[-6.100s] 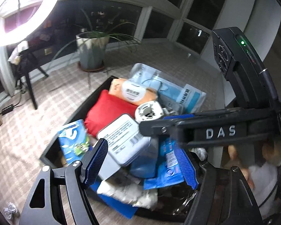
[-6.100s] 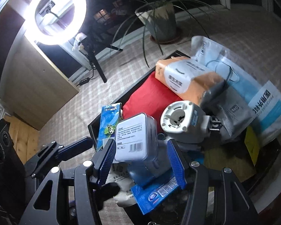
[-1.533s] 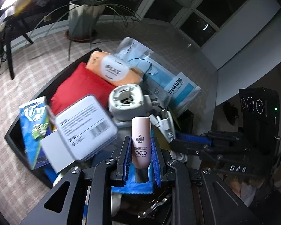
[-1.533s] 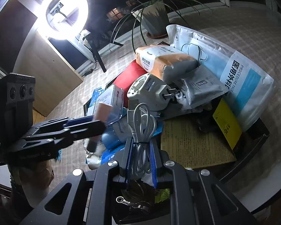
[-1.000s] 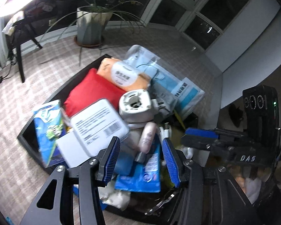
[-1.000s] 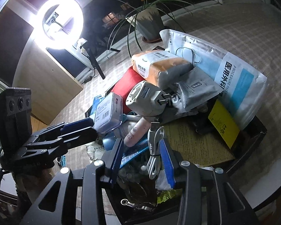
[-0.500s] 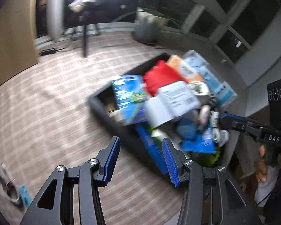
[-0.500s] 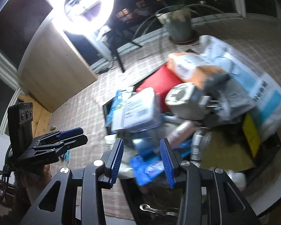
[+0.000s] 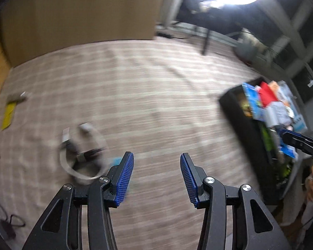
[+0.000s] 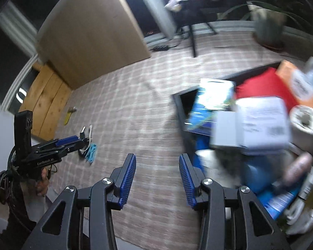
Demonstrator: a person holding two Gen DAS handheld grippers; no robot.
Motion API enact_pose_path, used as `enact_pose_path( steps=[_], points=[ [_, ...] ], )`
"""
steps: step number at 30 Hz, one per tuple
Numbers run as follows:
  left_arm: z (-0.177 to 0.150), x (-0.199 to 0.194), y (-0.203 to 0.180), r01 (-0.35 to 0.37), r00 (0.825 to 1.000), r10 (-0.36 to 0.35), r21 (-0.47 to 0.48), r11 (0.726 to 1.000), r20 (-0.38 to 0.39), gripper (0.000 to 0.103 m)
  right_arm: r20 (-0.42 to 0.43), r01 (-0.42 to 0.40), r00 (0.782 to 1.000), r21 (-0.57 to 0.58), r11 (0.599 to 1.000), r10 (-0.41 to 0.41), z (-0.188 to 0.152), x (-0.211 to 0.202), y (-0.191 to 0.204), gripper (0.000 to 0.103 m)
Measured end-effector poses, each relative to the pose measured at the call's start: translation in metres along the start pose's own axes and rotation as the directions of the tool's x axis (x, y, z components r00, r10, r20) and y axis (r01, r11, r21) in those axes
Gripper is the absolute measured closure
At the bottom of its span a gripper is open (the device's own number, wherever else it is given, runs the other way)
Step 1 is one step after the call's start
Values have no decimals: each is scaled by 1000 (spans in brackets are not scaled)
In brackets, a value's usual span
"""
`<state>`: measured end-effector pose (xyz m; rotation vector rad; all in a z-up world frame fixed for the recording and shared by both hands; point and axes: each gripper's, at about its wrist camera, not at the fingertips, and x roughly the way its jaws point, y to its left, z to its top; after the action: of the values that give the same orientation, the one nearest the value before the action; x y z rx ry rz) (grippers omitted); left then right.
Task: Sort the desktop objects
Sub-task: 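Move both tools back toward the short white cable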
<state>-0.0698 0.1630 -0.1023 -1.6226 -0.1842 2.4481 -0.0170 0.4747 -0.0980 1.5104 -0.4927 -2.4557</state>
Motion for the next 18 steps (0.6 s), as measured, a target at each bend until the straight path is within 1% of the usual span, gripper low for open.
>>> enact_pose_path(
  steps=[5, 6, 7, 8, 9, 10, 14, 18],
  points=[
    [-11, -3, 51, -67, 998, 67, -52, 996, -3, 52, -51, -13, 999, -81, 997, 9, 12, 39, 43, 63],
    [-14, -3, 58, -71, 997, 70, -63, 996, -7, 52, -61, -15, 998, -97, 995, 9, 14, 45, 51, 62],
    [-16, -3, 67, -75, 997, 74, -80, 994, -15, 52, -69, -17, 998, -113, 993, 9, 15, 52, 59, 58],
    [-17, -1, 75, -79, 997, 77, -95, 992, -23, 50, -76, -17, 997, -129, 992, 7, 16, 59, 67, 56],
    [-18, 0, 79, -84, 996, 81, -108, 991, -30, 45, -83, -22, 997, -146, 989, 10, 18, 67, 76, 55],
    [-21, 1, 87, -88, 996, 84, -127, 988, -36, 43, -91, -28, 996, -159, 987, 13, 21, 74, 84, 55],
    [-26, 10, 114, -94, 994, 84, -175, 980, -64, 42, -130, -66, 991, -198, 978, 40, 30, 104, 116, 55],
    [-29, 20, 131, -85, 993, 67, -204, 975, -95, 42, -195, -132, 976, -188, 973, 95, 37, 139, 141, 55]
  ],
)
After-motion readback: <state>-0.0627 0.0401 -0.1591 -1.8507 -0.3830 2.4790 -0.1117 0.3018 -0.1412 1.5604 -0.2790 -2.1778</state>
